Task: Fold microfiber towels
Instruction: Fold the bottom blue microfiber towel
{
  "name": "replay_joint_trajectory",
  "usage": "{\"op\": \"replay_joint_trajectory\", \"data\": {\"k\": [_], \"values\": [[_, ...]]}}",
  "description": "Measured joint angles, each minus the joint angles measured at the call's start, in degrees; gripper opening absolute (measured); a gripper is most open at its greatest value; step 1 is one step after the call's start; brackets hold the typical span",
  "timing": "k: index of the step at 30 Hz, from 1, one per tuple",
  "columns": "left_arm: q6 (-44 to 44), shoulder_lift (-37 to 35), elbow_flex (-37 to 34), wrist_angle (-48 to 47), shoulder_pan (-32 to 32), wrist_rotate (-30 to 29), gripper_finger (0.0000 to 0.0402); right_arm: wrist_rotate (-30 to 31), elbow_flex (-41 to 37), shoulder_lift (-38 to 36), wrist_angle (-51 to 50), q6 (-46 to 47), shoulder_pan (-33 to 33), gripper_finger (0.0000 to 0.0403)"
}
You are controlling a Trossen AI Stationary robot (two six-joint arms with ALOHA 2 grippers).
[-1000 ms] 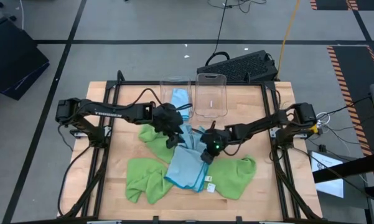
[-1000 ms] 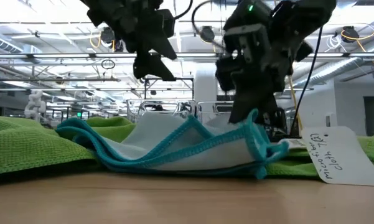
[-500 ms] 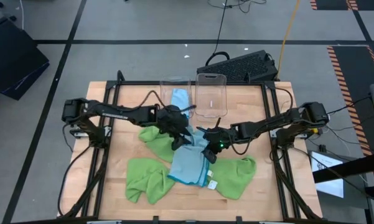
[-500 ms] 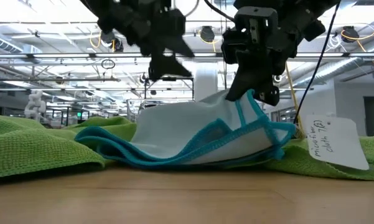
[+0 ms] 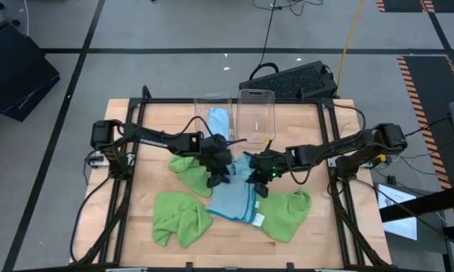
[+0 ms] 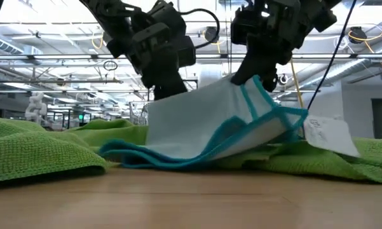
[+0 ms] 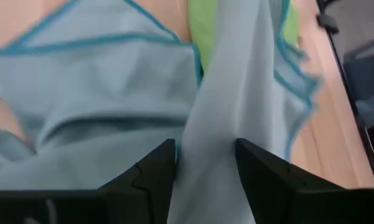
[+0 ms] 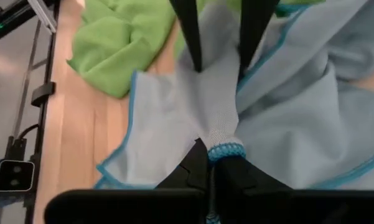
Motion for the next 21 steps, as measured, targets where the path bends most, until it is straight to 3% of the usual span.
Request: {"op": "replay_joint_trajectory", "data": {"k": [8, 12, 16, 21], "values": [[1.61, 0.09, 0.04, -2.01, 1.54, -2.63, 0.0161, -0.02, -0.01, -0.53, -1.02, -3.65, -0.69, 0.0002], [2.94, 1.17, 0.04, -3.33, 1.48, -1.48, 0.0109, -0.12, -0.01, -0.53, -1.08, -3.98, -1.01, 0.0002], [2.48, 1.49, 0.04, -4.44, 0.66, 0.41, 0.0024, -0.12, -0.01, -0.53, -1.11, -4.22, -1.14, 0.0002], [-3.87, -0.27, 0.06, -7.05, 0.58, -2.20, 0.0015, -0.11, -0.01, -0.47, -2.86, -3.72, -1.72, 0.0002]]}}
